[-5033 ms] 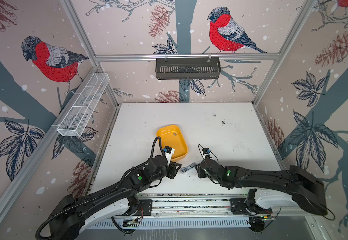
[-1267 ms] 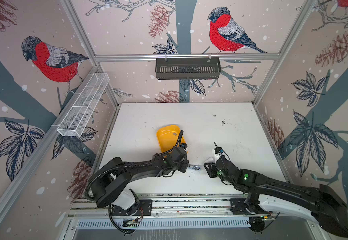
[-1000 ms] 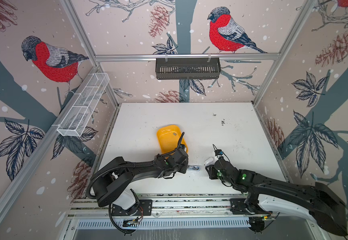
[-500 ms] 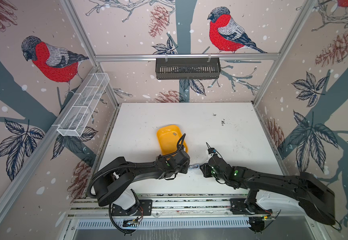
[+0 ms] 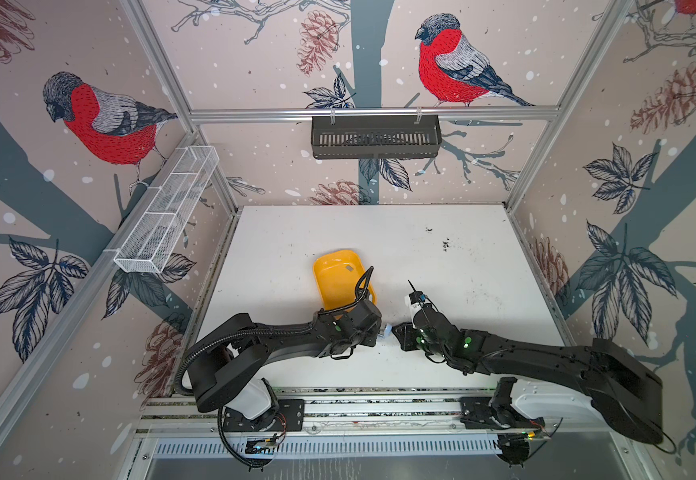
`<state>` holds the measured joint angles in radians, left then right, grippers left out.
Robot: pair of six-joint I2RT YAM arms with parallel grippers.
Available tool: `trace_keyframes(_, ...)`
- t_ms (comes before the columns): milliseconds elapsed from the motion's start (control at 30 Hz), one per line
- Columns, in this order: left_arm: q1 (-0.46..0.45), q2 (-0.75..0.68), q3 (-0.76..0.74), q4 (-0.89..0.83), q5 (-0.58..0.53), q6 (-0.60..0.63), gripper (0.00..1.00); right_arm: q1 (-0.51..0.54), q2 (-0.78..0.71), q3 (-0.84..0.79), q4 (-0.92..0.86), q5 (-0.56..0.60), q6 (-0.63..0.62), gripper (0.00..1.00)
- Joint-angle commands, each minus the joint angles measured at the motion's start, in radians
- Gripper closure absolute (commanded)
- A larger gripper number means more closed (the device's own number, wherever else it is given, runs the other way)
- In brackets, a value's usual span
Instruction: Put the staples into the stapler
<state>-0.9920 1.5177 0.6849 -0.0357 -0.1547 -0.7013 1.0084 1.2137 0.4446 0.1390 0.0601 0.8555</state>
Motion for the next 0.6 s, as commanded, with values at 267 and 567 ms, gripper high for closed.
trace_keyframes(267, -0.02, -0.045, 0.007, 0.001, -0.024, -0.001, 1.0, 0.011, 0.085, 0.026, 0.11, -0.036, -0.015, 0.82)
trace_keyframes(567, -0.028, -0.033, -0.02, 0.026, -0.047, 0.029, 0.96, 0.002, 0.013, -0.002, 0.064, -0.038, -0.097, 0.77)
